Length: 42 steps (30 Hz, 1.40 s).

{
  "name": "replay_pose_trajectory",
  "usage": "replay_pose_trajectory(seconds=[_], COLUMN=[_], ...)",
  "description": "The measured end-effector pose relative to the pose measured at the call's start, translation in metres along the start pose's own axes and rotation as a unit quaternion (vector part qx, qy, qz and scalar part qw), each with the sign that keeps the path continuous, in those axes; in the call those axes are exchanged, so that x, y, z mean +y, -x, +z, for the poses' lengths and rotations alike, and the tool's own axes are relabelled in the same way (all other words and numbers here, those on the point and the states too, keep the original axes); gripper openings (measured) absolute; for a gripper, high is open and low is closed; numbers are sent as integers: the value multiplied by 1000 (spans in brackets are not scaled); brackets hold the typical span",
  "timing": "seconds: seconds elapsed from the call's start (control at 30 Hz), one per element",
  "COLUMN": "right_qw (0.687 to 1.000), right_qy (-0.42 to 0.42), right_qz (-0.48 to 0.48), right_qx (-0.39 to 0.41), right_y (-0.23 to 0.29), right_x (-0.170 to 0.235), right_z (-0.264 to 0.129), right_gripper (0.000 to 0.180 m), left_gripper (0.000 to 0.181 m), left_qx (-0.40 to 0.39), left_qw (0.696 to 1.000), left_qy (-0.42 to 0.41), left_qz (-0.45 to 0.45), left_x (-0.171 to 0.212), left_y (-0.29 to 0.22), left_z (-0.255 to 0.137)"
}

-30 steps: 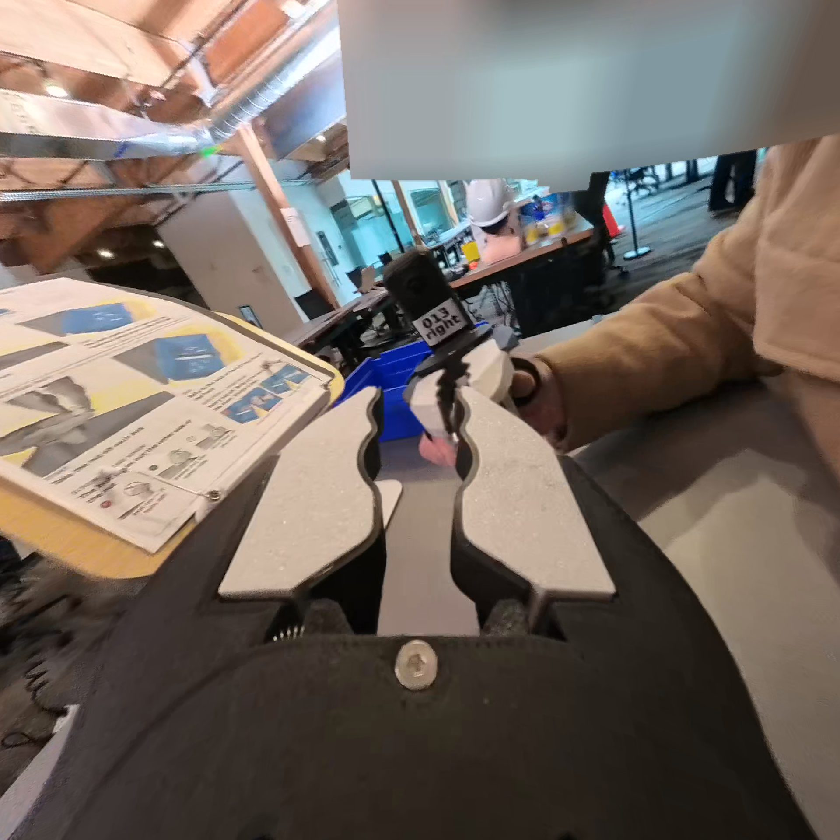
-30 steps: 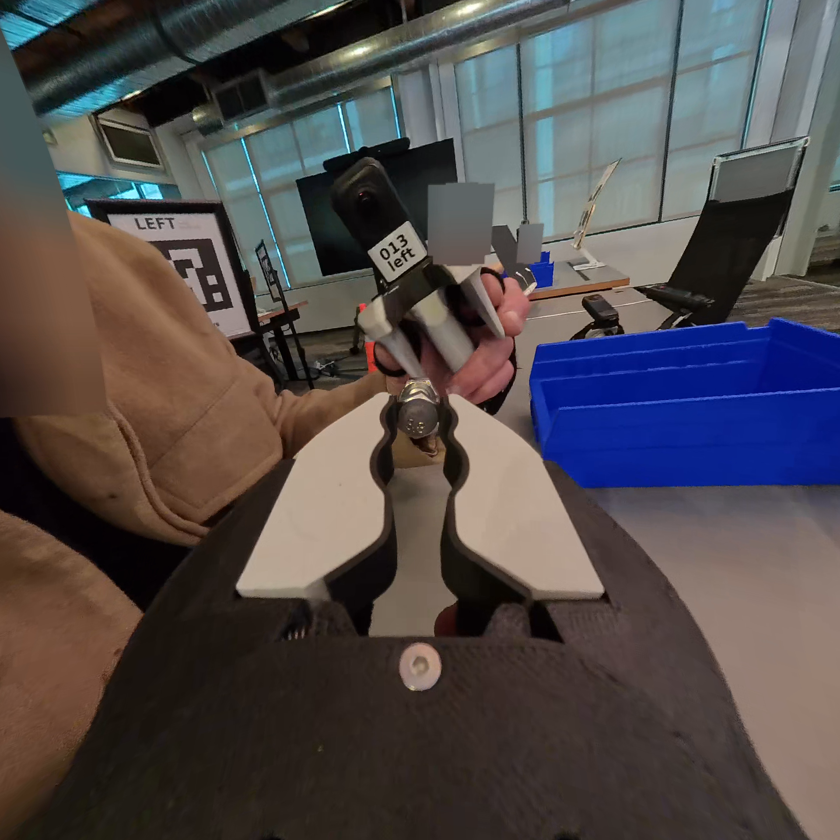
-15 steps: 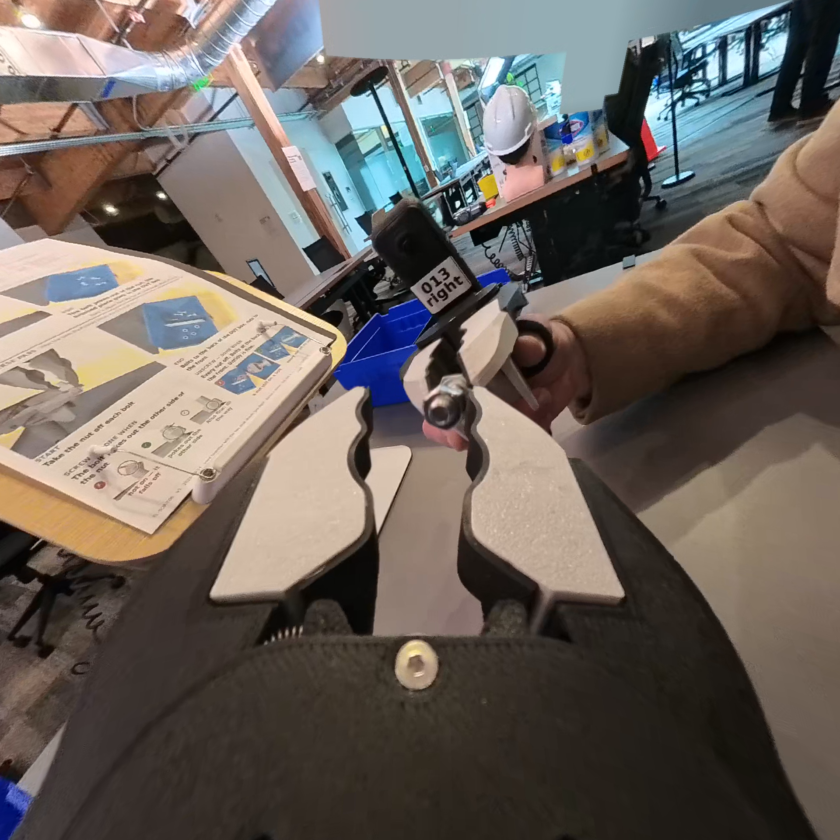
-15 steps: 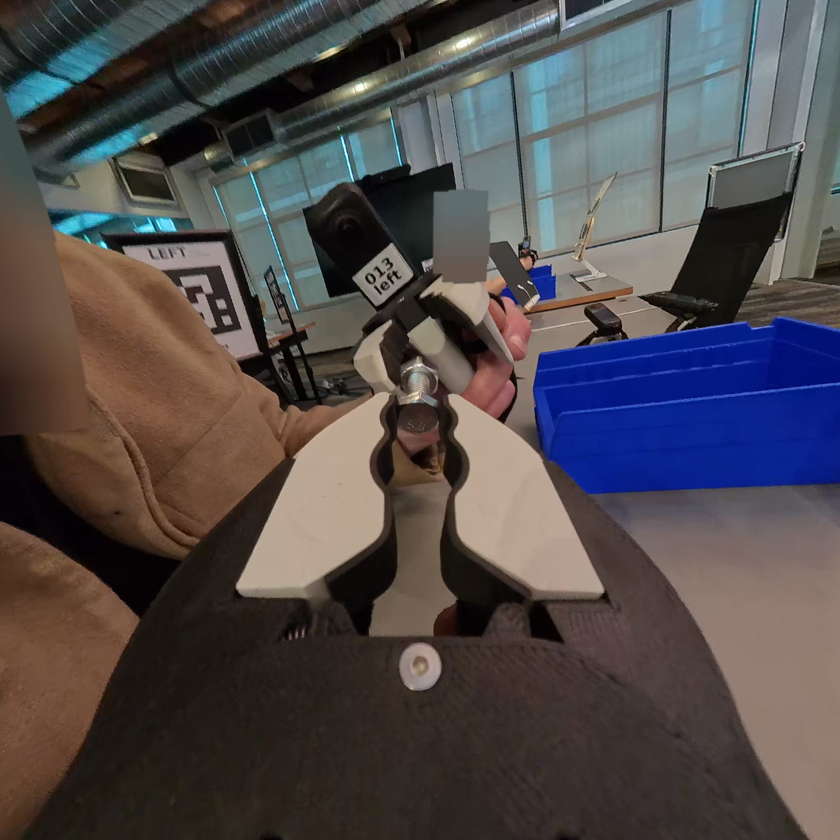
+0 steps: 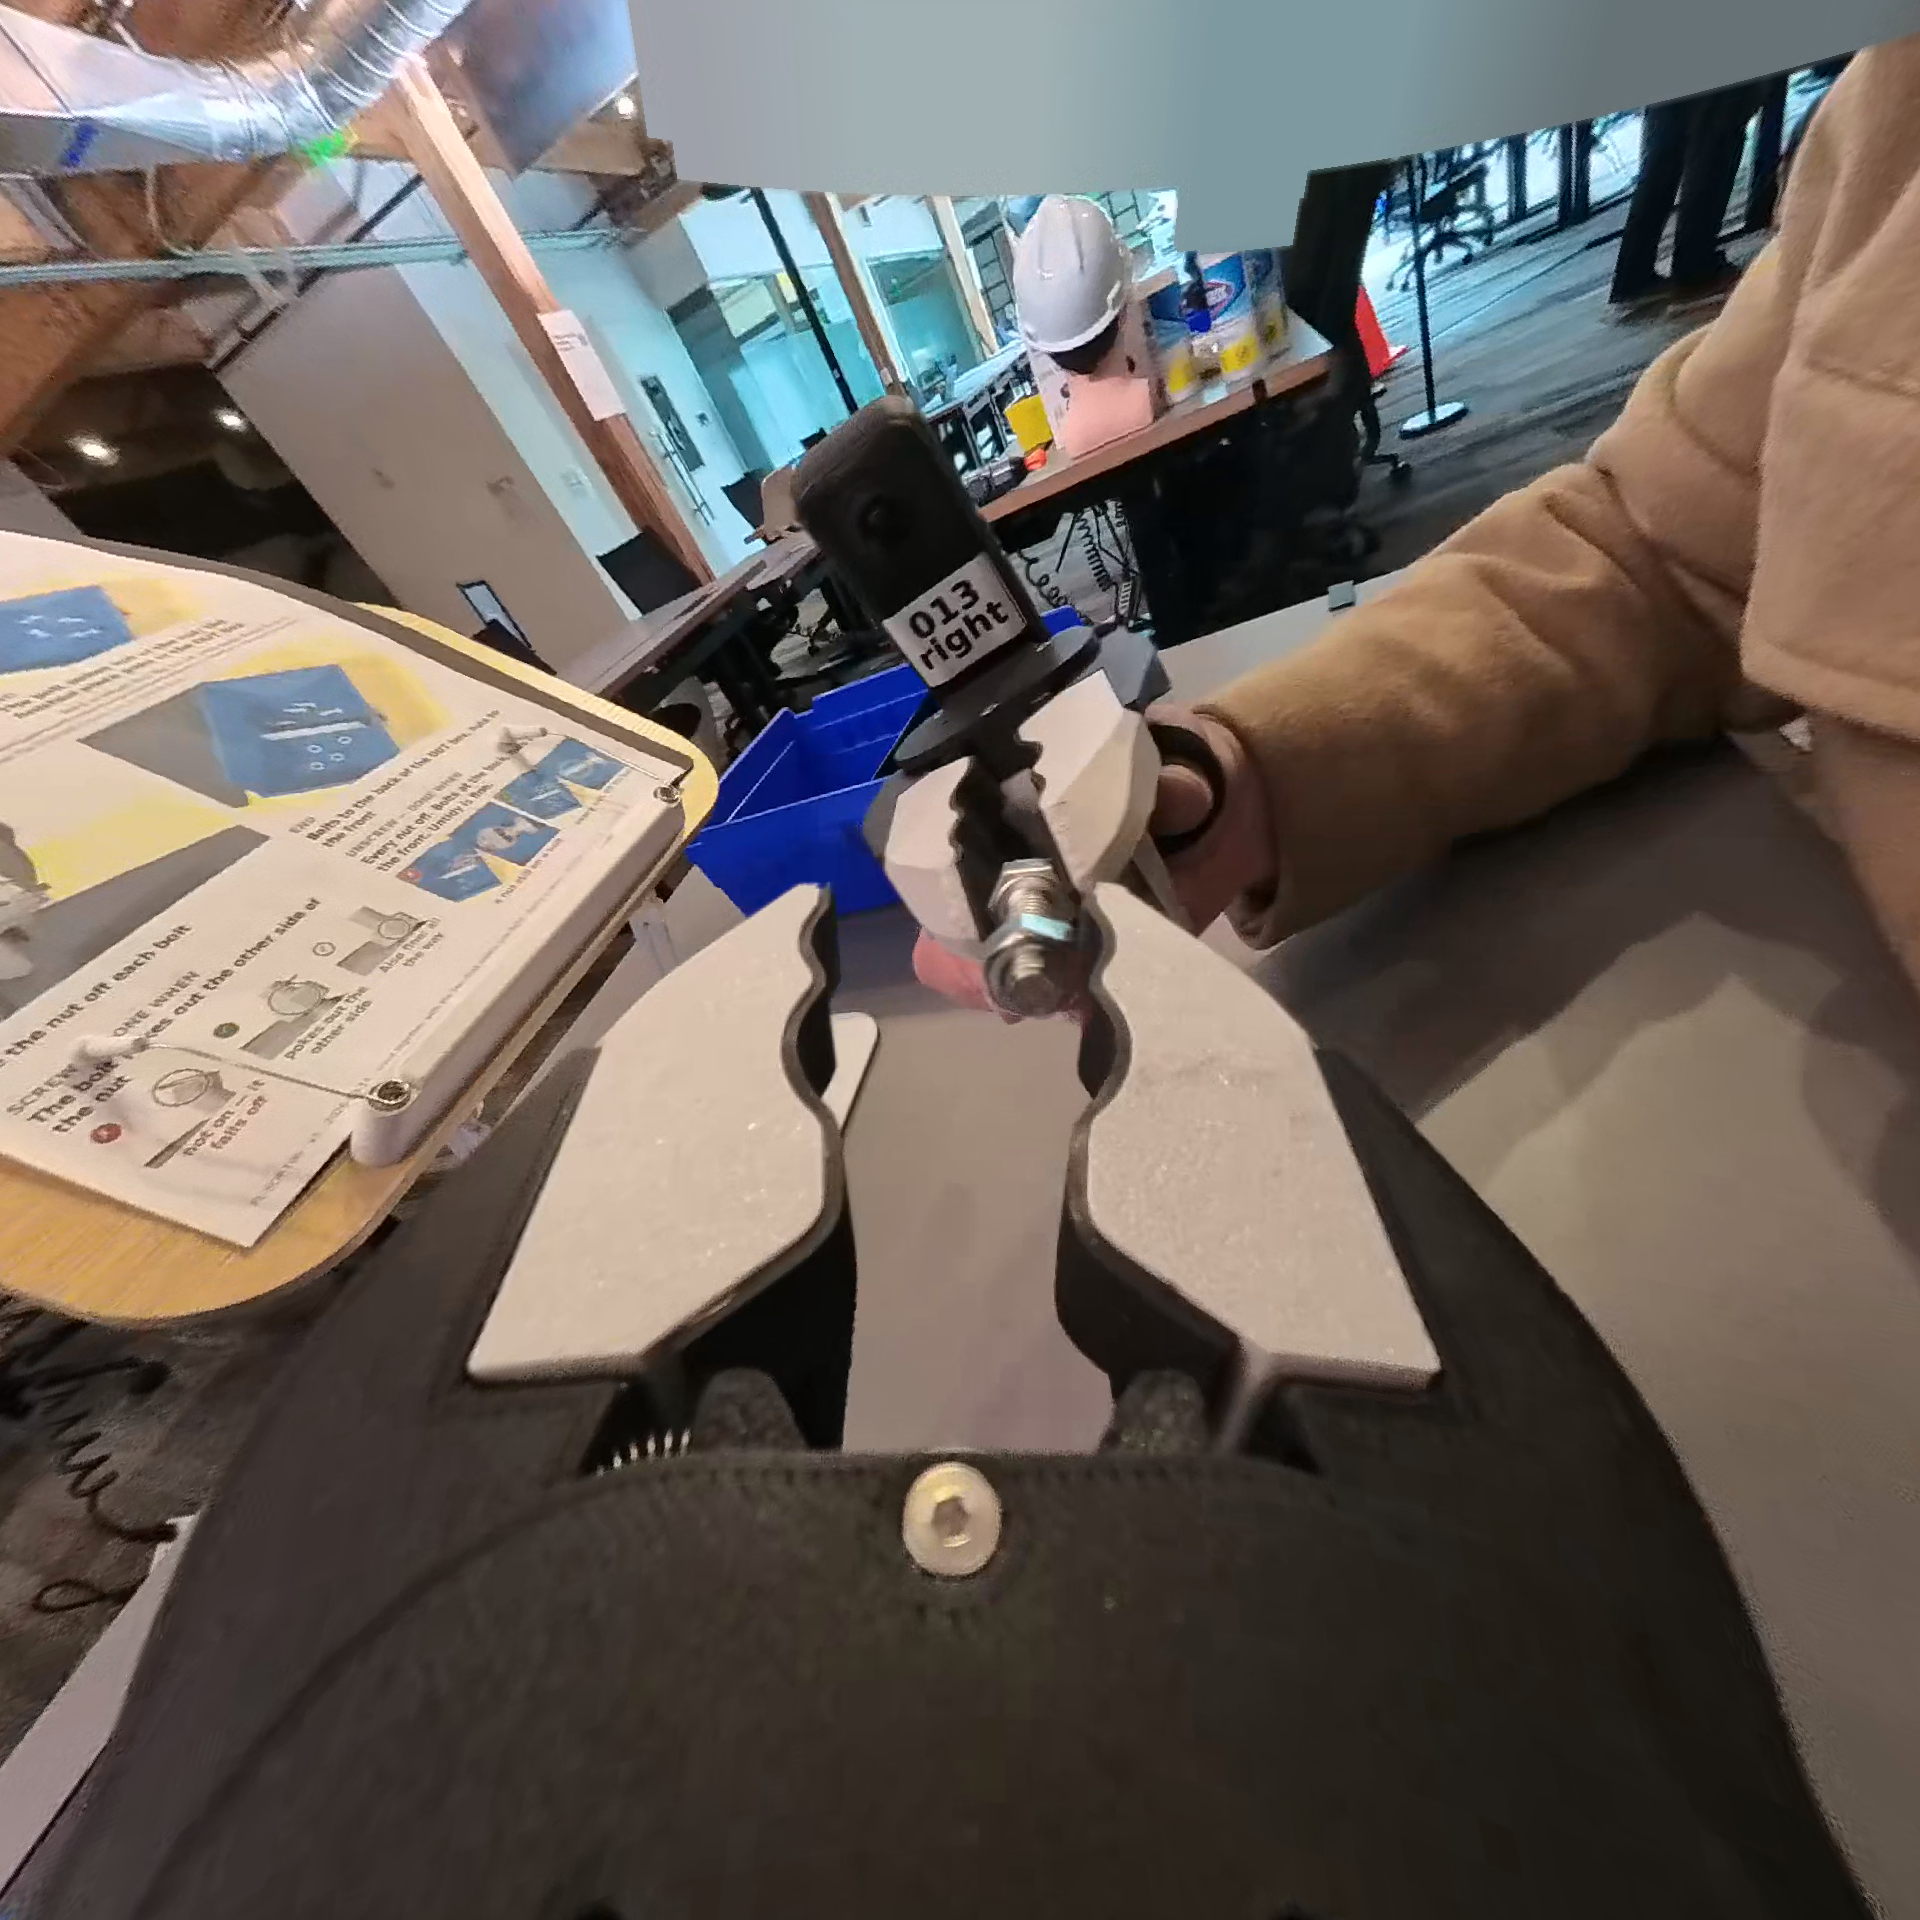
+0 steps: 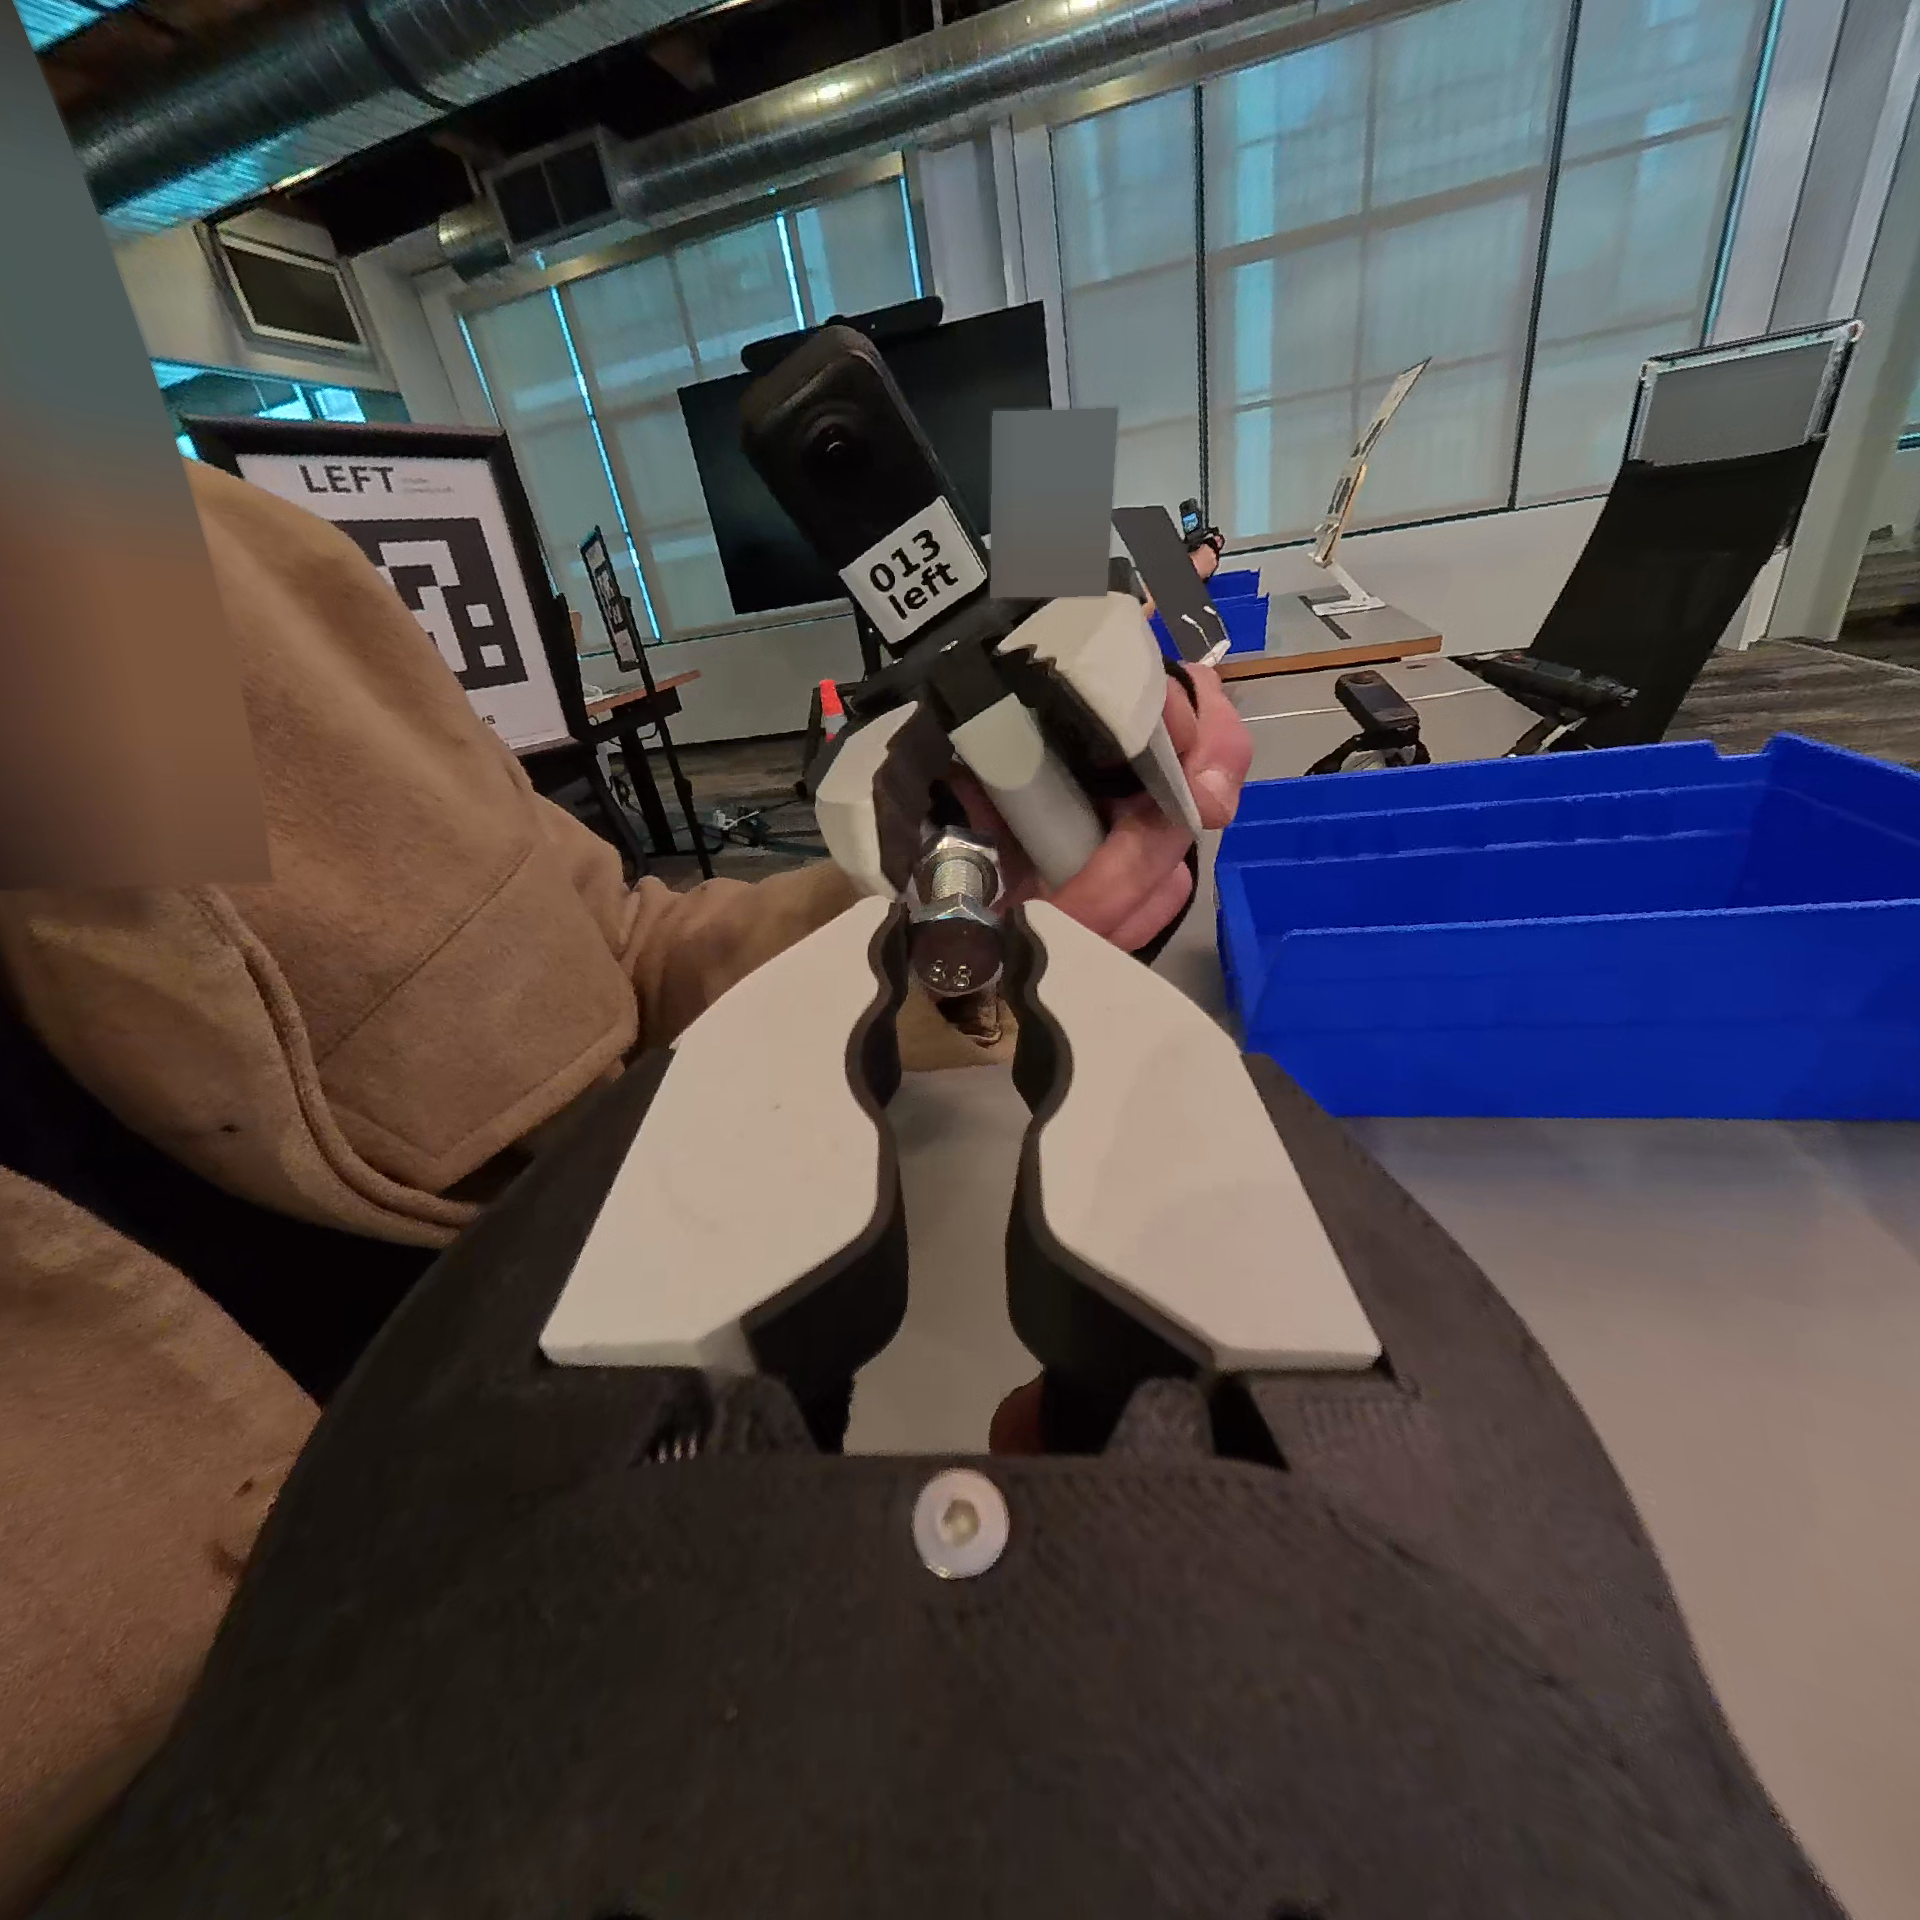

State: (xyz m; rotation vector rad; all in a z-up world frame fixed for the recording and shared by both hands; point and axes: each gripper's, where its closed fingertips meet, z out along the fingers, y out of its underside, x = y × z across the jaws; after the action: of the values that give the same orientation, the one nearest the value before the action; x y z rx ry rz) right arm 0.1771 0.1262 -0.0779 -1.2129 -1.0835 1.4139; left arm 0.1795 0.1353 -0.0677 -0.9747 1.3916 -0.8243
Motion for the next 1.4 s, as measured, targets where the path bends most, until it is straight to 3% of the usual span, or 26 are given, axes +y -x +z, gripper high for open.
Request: replay_pose_trajectory(seconds=[0.17, 0.3, 0.4, 0.6, 0.7, 0.97, 1.23, 1.4], right_qw=[1000, 1000, 1000, 1000, 999, 1000, 999, 1000], right_qy=[18, 7, 4, 10, 30, 15, 24, 11], right_qz=[-16, -8, -7, -8, -20, -11, -22, -10], right_qx=[-9, 3, 6, 4, -2, 8, -4, 6], right_y=[6, -1, -3, -2, 2, -5, 3, -4], right_x=[6, 3, 2, 4, 11, 7, 10, 6], right_z=[6, 0, -2, 0, 4, -1, 4, -2], right_gripper=[18, 18, 18, 18, 18, 18, 18, 18], left_gripper=[27, 42, 51, 53, 40, 54, 40, 54], left_qx=[-54, 3, 16, -8, -36, 33, -64, 22], left_qw=[998, 999, 1000, 1000, 999, 999, 997, 999], left_qy=[-18, -31, 10, 15, -13, 15, 25, -15], left_qz=[-33, -33, -12, -13, -28, -12, -28, -38], left_x=[-2, -7, 3, 6, -1, 4, 11, -3], left_y=[25, 7, -2, 5, 16, -7, 27, 1], left_z=[-16, -13, -2, -1, -9, -4, -15, -11])
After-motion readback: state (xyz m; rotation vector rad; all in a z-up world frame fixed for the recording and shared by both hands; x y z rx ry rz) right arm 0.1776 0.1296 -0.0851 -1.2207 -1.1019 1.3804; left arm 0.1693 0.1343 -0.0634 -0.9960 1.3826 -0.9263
